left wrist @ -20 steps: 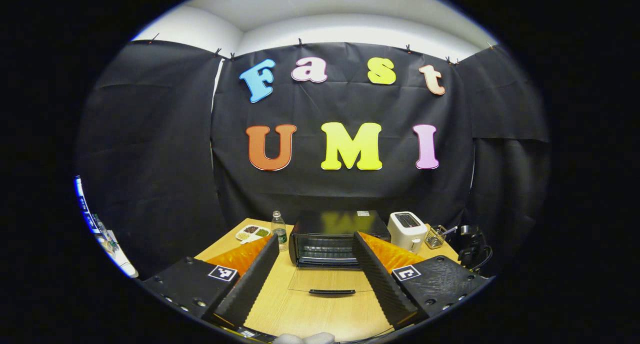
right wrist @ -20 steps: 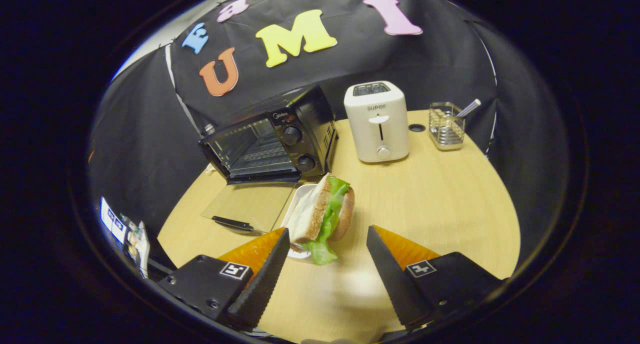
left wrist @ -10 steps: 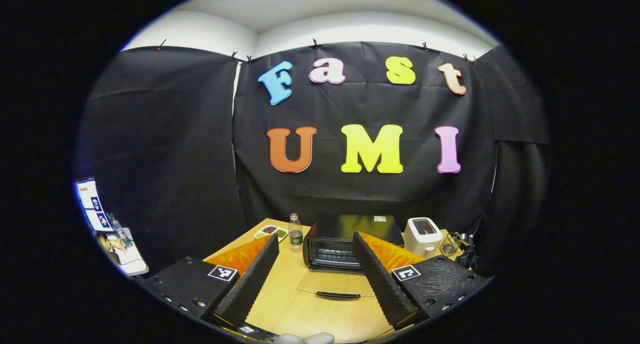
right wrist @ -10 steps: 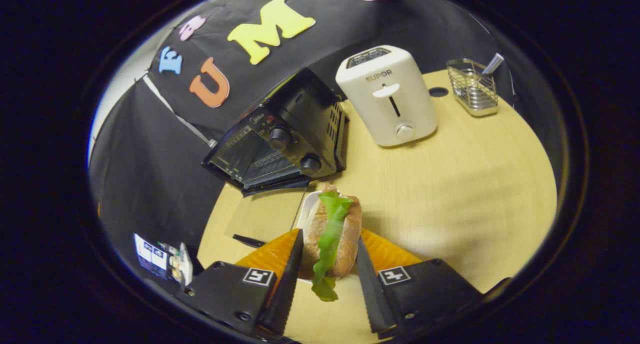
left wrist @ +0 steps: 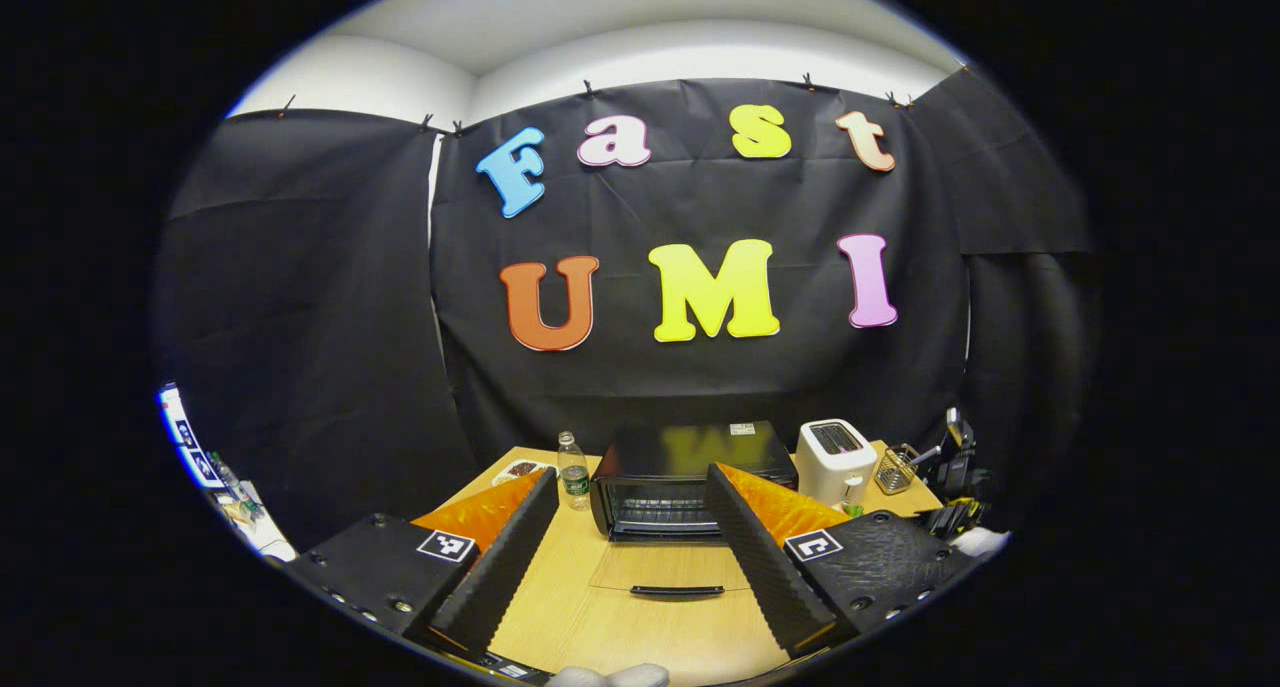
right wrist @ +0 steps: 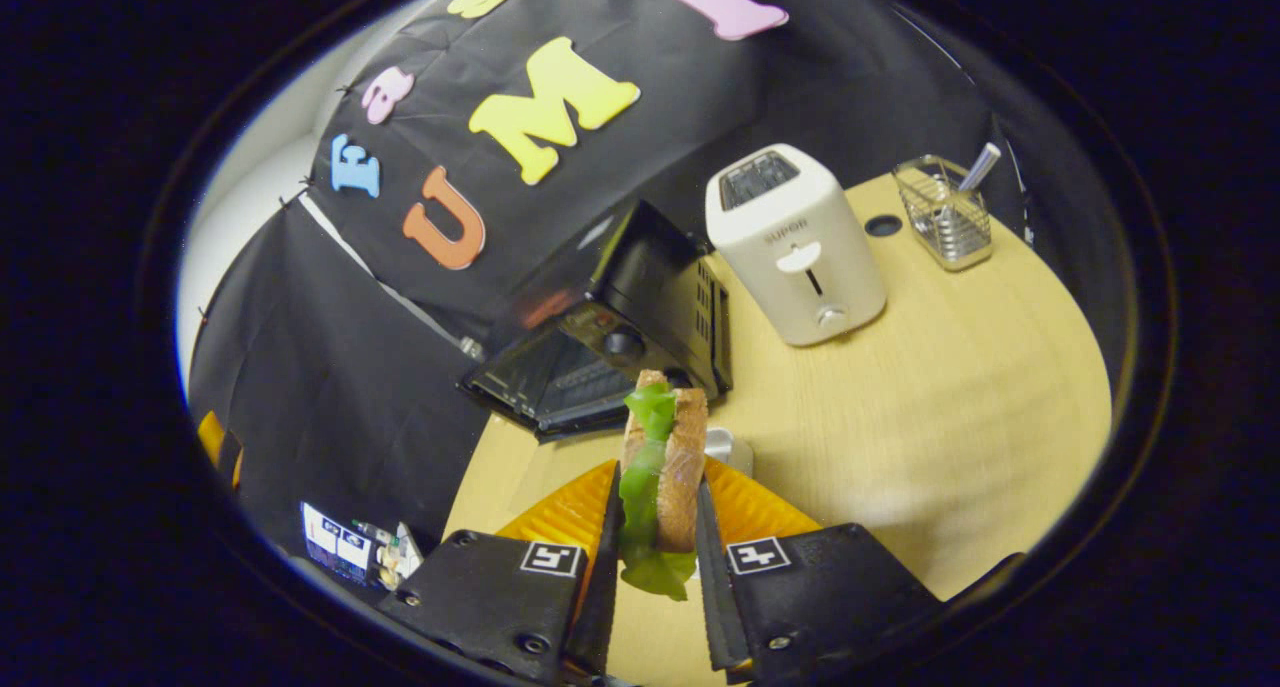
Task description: Open the electric oven with the left hand, put the food in, and close the electric oven.
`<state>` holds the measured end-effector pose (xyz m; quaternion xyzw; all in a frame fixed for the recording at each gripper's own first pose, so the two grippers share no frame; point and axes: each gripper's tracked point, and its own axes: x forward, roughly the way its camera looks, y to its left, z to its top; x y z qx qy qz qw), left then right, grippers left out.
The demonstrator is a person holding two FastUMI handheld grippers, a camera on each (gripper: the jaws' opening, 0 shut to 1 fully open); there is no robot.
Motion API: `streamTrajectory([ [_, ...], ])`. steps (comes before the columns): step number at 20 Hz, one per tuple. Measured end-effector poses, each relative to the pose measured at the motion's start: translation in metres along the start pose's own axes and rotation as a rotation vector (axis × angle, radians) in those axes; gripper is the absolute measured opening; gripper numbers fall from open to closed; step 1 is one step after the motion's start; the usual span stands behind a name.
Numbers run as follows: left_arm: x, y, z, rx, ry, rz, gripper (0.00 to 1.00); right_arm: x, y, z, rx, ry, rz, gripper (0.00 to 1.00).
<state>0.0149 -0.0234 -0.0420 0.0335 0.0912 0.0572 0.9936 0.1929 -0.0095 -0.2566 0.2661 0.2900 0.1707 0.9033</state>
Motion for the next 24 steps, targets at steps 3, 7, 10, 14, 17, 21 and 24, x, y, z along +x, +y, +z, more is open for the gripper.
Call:
streamTrajectory([
  [3, 0.0, 0.016, -0.009, 0.005, 0.008, -0.046, 0.97, -0.021, 0.046, 0.014, 0.037, -0.126, 0.003, 0.39],
  [7, 0.001, 0.038, -0.021, 0.018, 0.018, -0.078, 0.97, -0.006, 0.082, 0.002, 0.092, -0.265, -0.021, 0.39],
  [10, 0.001, 0.05, -0.03, 0.061, 0.026, -0.107, 0.97, 0.029, 0.105, -0.025, 0.207, -0.319, 0.01, 0.39],
  [14, 0.002, 0.064, -0.039, 0.125, 0.025, -0.144, 0.97, 0.088, 0.128, -0.051, 0.351, -0.383, 0.033, 0.39],
  [17, 0.006, 0.074, -0.045, 0.146, 0.025, -0.165, 0.96, 0.129, 0.135, -0.071, 0.417, -0.391, 0.031, 0.39],
  [21, 0.014, 0.089, -0.055, 0.143, 0.046, -0.17, 0.95, 0.167, 0.13, -0.075, 0.534, -0.429, 0.021, 0.39],
  [24, 0.023, 0.104, -0.063, 0.15, 0.069, -0.156, 0.95, 0.197, 0.129, -0.066, 0.587, -0.466, 0.003, 0.39],
])
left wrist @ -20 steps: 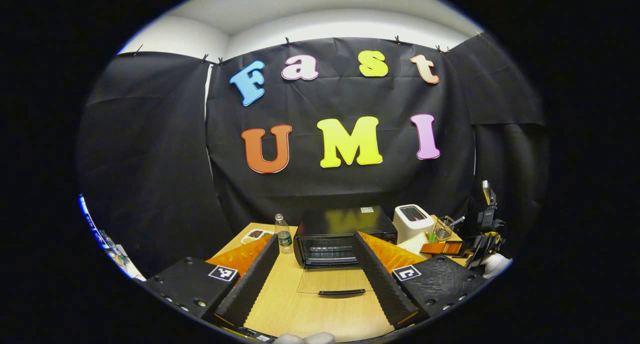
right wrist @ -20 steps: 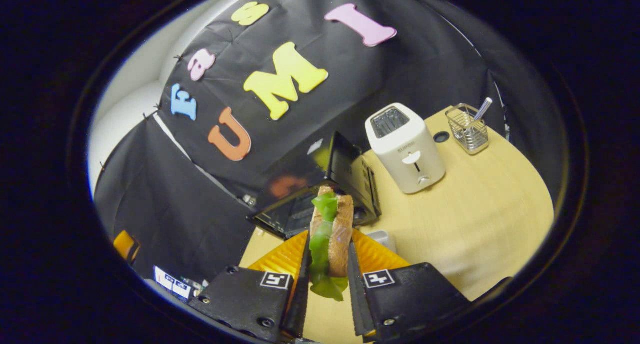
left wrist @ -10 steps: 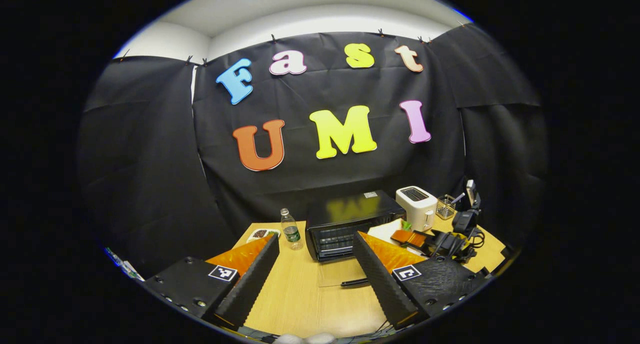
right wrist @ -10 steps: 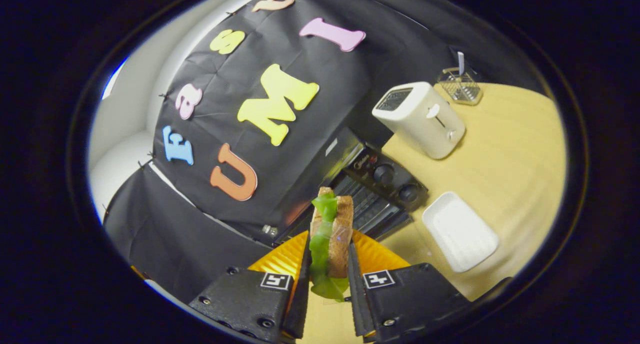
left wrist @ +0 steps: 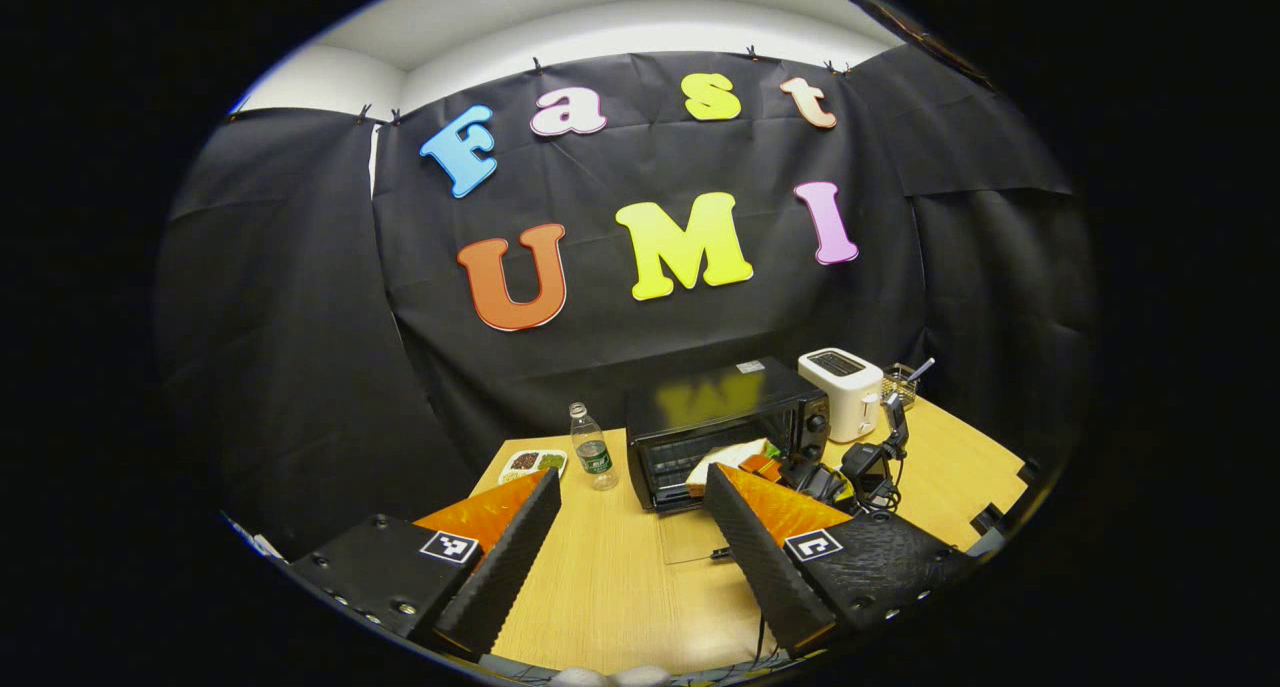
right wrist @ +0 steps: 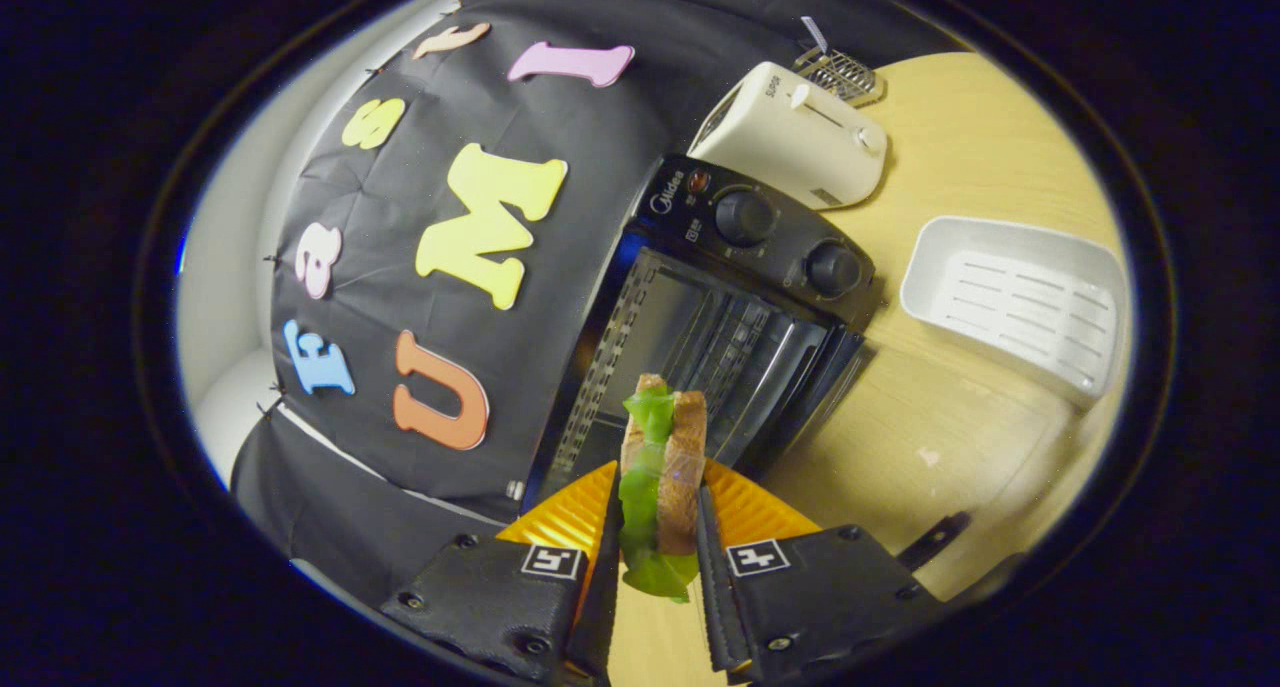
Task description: Open the electric oven with the left hand, put the food in, and close the electric oven.
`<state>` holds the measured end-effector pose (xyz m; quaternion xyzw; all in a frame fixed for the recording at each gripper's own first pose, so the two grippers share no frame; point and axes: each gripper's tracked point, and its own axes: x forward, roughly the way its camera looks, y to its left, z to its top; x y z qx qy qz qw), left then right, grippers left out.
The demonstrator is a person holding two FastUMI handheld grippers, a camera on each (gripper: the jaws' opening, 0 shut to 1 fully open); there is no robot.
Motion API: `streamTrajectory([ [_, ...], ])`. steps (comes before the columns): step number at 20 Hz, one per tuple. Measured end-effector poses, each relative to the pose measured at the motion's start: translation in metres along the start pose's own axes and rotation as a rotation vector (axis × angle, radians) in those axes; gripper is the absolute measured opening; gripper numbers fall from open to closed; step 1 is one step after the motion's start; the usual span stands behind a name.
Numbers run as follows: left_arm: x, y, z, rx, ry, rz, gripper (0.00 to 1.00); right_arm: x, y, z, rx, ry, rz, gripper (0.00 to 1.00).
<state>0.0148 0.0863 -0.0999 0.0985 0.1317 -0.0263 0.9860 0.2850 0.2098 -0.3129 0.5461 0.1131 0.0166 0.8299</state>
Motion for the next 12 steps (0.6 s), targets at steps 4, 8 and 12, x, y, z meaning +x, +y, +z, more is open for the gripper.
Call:
streamTrajectory([
  [4, 0.006, 0.021, -0.008, 0.003, 0.027, 0.027, 0.95, 0.043, 0.001, -0.003, 0.047, -0.04, -0.02, 0.39],
  [8, 0.012, 0.043, -0.018, -0.003, 0.051, 0.069, 0.95, 0.08, -0.001, -0.003, 0.052, -0.06, -0.034, 0.39],
  [12, 0.015, 0.053, -0.028, -0.019, 0.073, 0.091, 0.95, 0.1, -0.011, 0.006, 0.033, -0.095, -0.064, 0.39],
])
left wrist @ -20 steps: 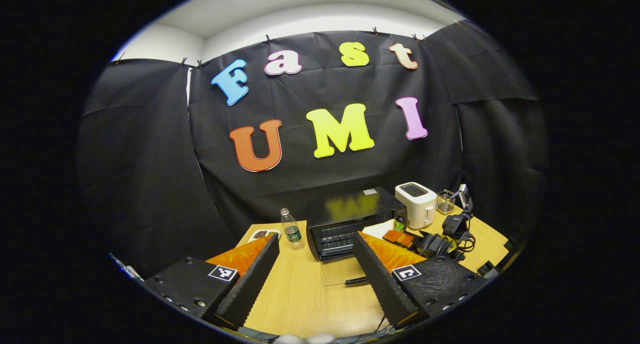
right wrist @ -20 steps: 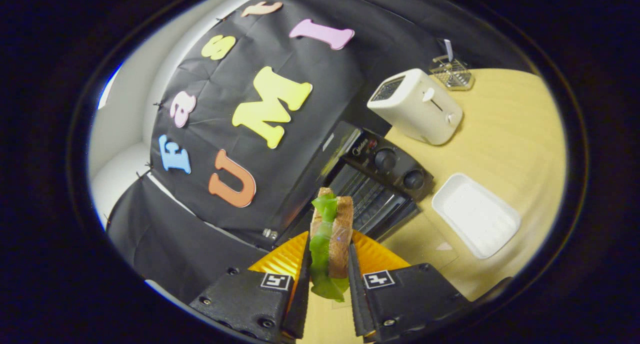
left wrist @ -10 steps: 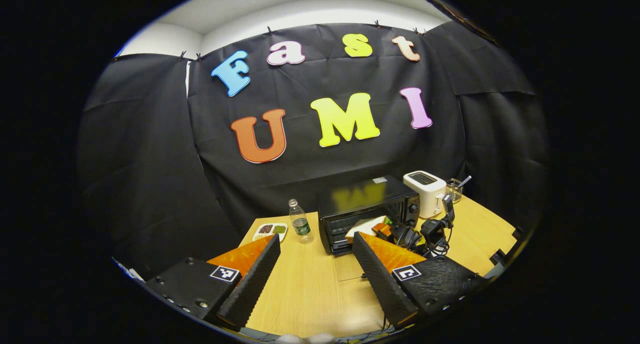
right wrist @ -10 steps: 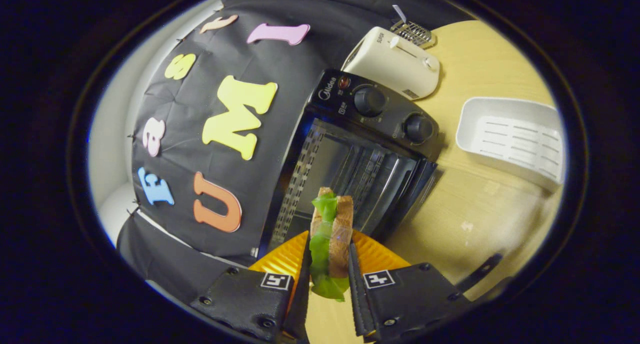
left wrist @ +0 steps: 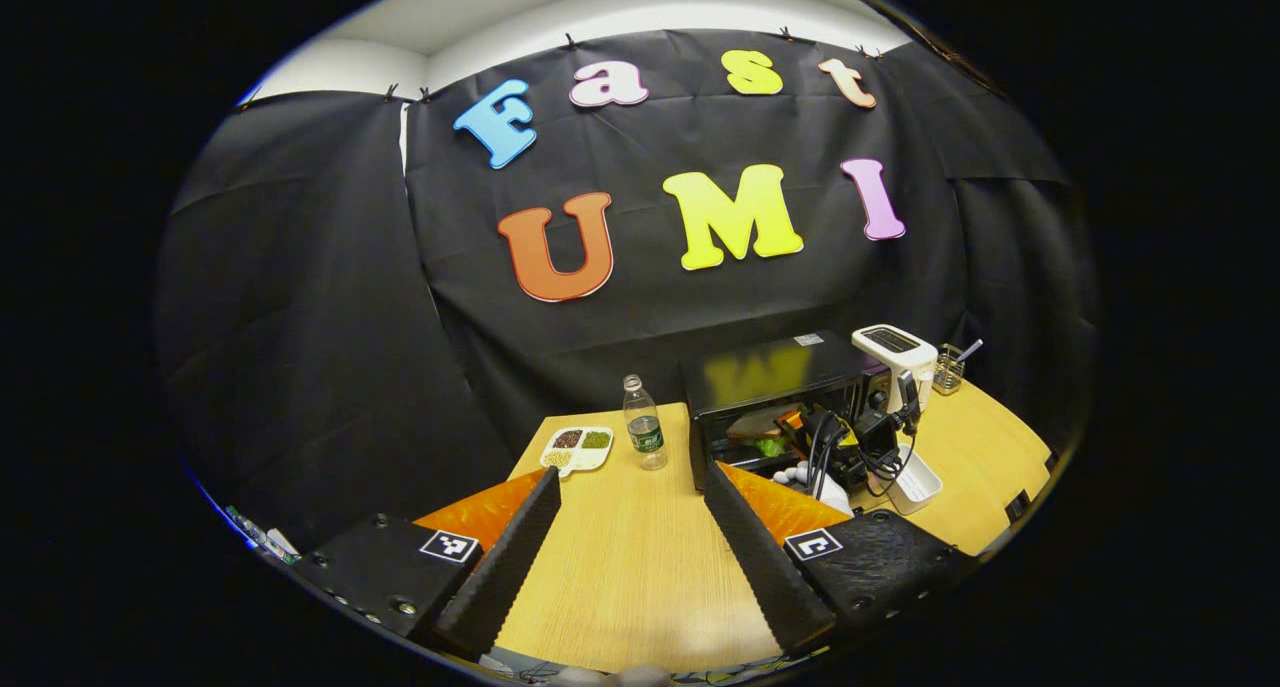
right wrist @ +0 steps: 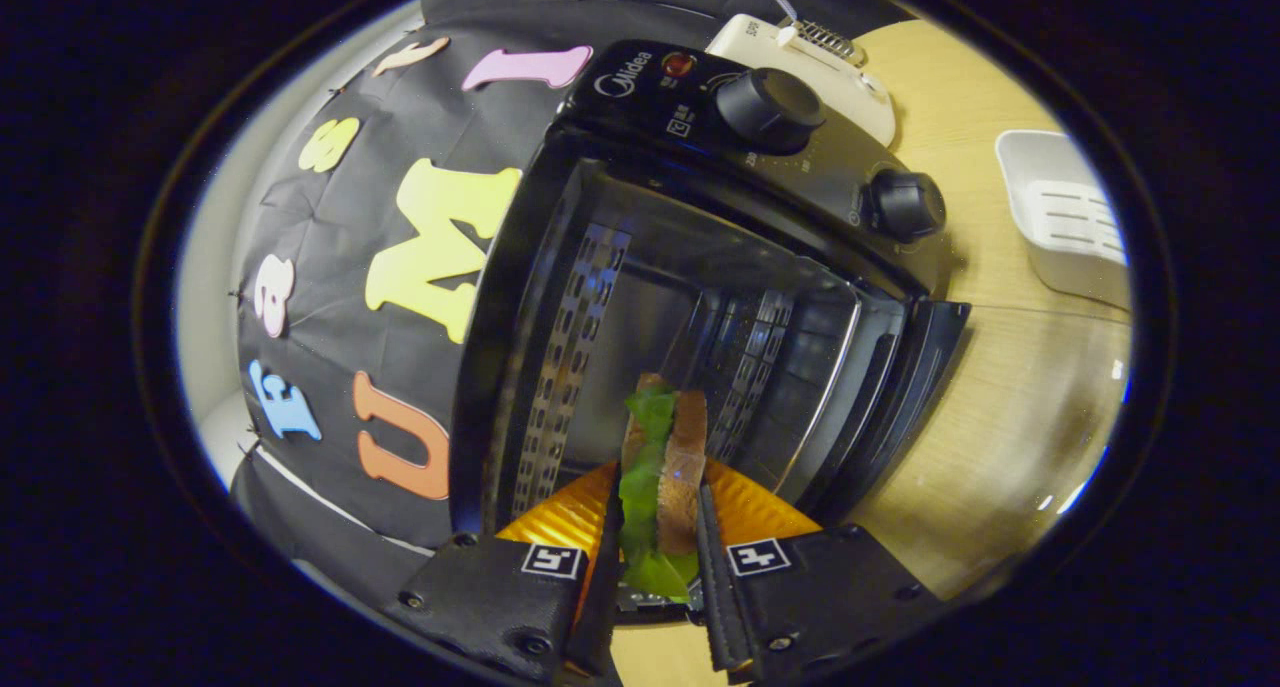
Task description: Open the electric oven with the left hand, put the food in, and close the electric oven.
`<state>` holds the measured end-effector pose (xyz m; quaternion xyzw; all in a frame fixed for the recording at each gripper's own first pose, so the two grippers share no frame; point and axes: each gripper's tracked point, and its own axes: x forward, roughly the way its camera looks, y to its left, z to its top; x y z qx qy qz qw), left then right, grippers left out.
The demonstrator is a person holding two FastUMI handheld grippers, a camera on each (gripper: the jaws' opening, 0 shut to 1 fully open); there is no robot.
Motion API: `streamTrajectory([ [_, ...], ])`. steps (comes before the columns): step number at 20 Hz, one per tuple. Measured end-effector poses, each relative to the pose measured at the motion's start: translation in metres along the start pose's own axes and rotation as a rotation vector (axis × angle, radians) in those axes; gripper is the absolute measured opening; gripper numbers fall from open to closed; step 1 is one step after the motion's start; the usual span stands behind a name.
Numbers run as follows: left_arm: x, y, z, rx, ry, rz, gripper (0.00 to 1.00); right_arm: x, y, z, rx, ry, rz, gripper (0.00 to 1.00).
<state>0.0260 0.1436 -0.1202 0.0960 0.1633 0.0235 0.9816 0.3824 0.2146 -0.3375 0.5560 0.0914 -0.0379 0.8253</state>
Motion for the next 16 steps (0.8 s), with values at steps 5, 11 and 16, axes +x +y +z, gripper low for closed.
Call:
streamTrajectory([
  [5, -0.002, -0.001, 0.0, -0.013, -0.002, -0.003, 0.95, 0.004, -0.012, 0.006, -0.12, -0.001, -0.066, 0.55],
  [11, -0.007, -0.001, 0.013, -0.021, -0.038, 0.008, 0.95, -0.021, -0.009, 0.026, -0.429, 0.014, -0.14, 1.0],
  [16, -0.011, -0.005, 0.021, -0.045, -0.078, 0.019, 0.95, -0.087, -0.014, 0.046, -0.546, 0.083, -0.159, 0.89],
])
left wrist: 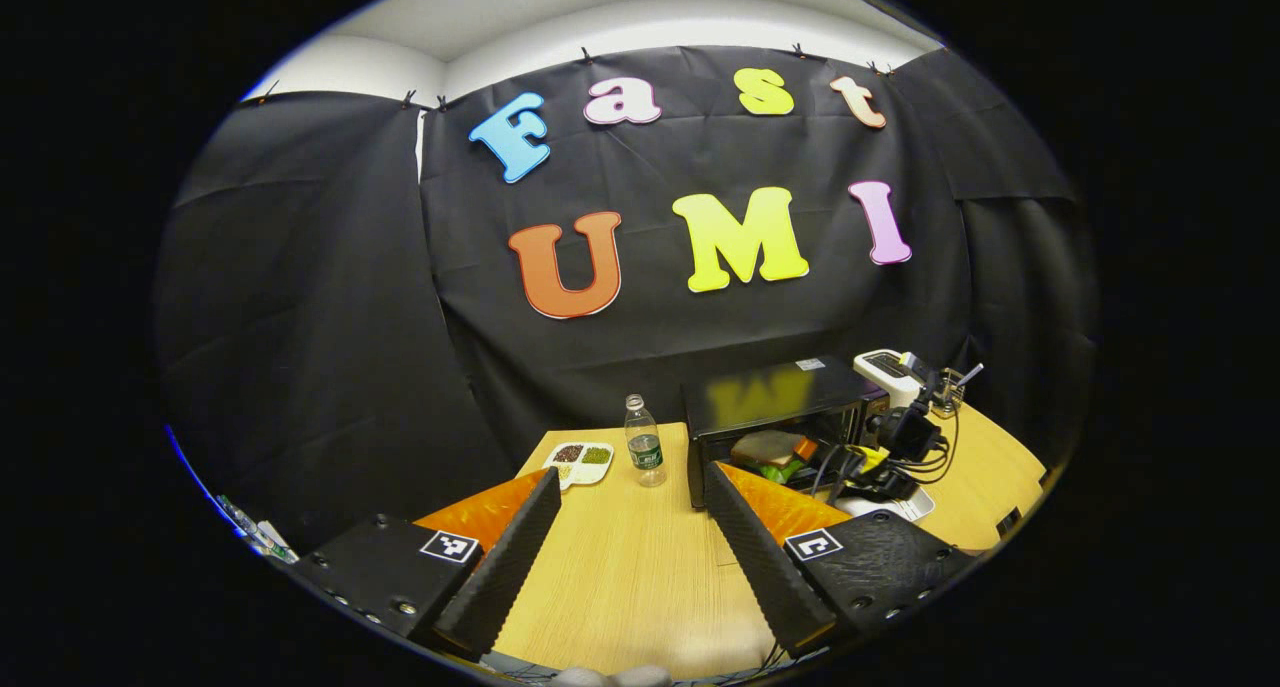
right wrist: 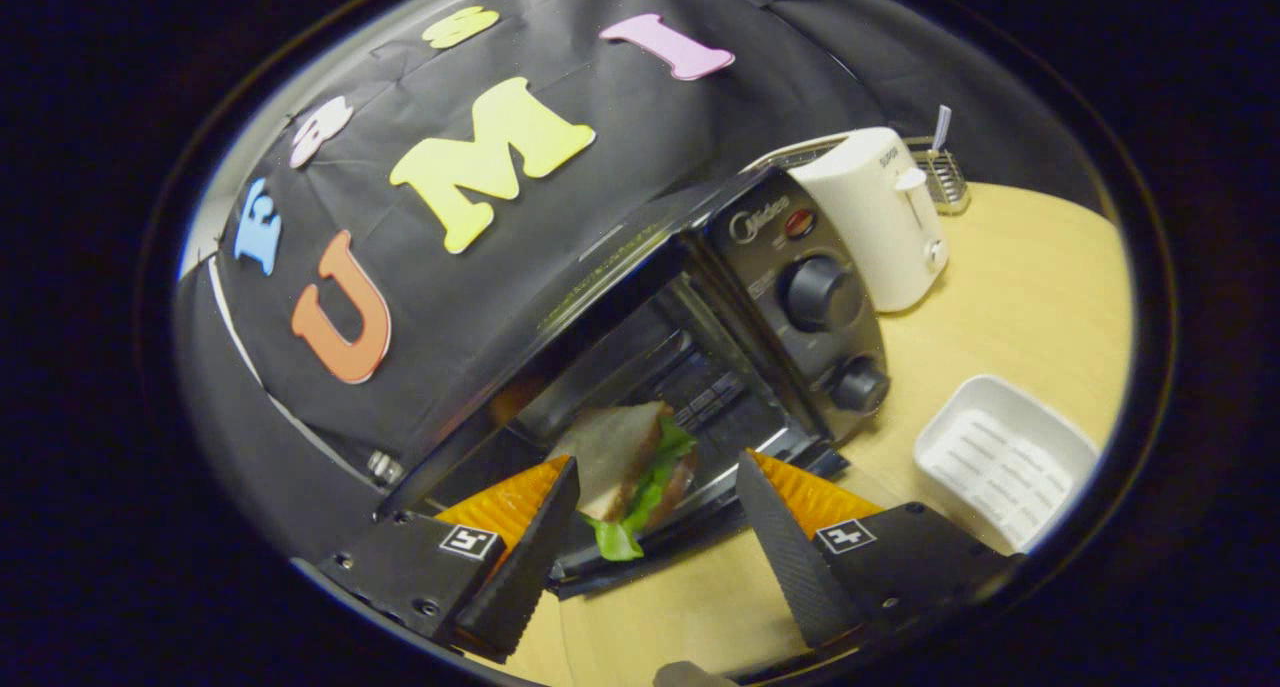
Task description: Open the electric oven with the left hand, put the food in, and close the electric oven.
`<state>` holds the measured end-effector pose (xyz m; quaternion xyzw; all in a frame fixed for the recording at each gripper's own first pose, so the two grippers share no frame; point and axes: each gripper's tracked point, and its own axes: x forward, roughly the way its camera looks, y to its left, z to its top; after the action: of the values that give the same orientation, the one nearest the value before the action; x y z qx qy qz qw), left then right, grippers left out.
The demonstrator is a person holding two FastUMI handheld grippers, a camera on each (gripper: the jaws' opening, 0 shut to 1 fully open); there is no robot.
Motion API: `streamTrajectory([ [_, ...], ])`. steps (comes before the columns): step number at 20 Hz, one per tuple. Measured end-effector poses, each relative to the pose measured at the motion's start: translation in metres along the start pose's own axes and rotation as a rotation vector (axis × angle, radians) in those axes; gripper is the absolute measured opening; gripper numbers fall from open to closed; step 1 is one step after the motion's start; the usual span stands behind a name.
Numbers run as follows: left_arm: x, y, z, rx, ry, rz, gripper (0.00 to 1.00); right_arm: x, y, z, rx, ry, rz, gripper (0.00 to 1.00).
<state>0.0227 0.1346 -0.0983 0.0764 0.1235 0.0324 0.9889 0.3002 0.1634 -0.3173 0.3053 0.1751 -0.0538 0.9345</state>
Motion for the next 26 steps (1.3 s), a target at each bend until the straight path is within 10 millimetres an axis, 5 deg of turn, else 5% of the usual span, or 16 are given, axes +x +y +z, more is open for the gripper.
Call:
streamTrajectory([
  [1, -0.001, -0.002, 0.002, -0.004, -0.013, 0.003, 0.95, -0.018, -0.006, 0.005, -0.036, 0.006, -0.002, 1.0],
  [2, 0.0, -0.007, 0.003, -0.005, -0.02, 0.001, 0.95, -0.038, -0.013, 0.013, -0.092, 0.01, -0.008, 0.89],
  [3, 0.0, -0.011, 0.003, -0.007, -0.022, -0.002, 0.95, -0.058, -0.021, 0.024, -0.146, 0.005, -0.012, 0.89],
  [4, -0.001, -0.017, 0.004, -0.011, -0.03, -0.01, 0.95, -0.077, -0.028, 0.037, -0.191, -0.006, -0.004, 1.0],
  [6, 0.0, -0.026, 0.004, -0.016, -0.034, -0.013, 0.95, -0.115, -0.048, 0.064, -0.253, -0.006, -0.013, 0.89],
  [7, 0.002, -0.032, 0.003, -0.019, -0.033, -0.013, 0.95, -0.133, -0.059, 0.079, -0.251, -0.01, -0.012, 1.0],
  [9, 0.007, -0.045, -0.001, -0.031, -0.027, -0.015, 0.95, -0.168, -0.081, 0.114, -0.266, -0.046, -0.028, 0.89],
  [11, 0.01, -0.06, -0.007, -0.044, -0.018, -0.022, 0.95, -0.199, -0.095, 0.141, -0.332, -0.074, -0.029, 1.0],
  [14, 0.02, -0.085, -0.032, -0.042, 0.039, -0.022, 0.95, -0.243, -0.108, 0.176, -0.403, -0.122, -0.039, 1.0],
  [16, 0.025, -0.103, -0.054, -0.047, 0.082, -0.031, 0.96, -0.265, -0.115, 0.189, -0.436, -0.132, -0.035, 1.0],
  [17, 0.03, -0.113, -0.067, -0.047, 0.112, -0.036, 0.95, -0.276, -0.117, 0.194, -0.434, -0.128, -0.022, 0.89],
  [19, 0.035, -0.133, -0.092, -0.062, 0.161, -0.04, 0.95, -0.291, -0.121, 0.207, -0.464, -0.131, -0.008, 1.0],
  [22, 0.046, -0.163, -0.128, -0.079, 0.228, -0.053, 0.96, -0.309, -0.129, 0.227, -0.519, -0.152, 0.0, 1.0],
  [23, 0.048, -0.173, -0.139, -0.086, 0.247, -0.066, 0.96, -0.314, -0.133, 0.232, -0.523, -0.152, -0.007, 0.89],
  [24, 0.052, -0.183, -0.151, -0.09, 0.264, -0.075, 0.96, -0.316, -0.137, 0.237, -0.527, -0.156, -0.011, 1.0],
  [26, 0.062, -0.197, -0.173, -0.085, 0.299, -0.088, 0.96, -0.323, -0.143, 0.243, -0.533, -0.159, -0.028, 1.0],
])
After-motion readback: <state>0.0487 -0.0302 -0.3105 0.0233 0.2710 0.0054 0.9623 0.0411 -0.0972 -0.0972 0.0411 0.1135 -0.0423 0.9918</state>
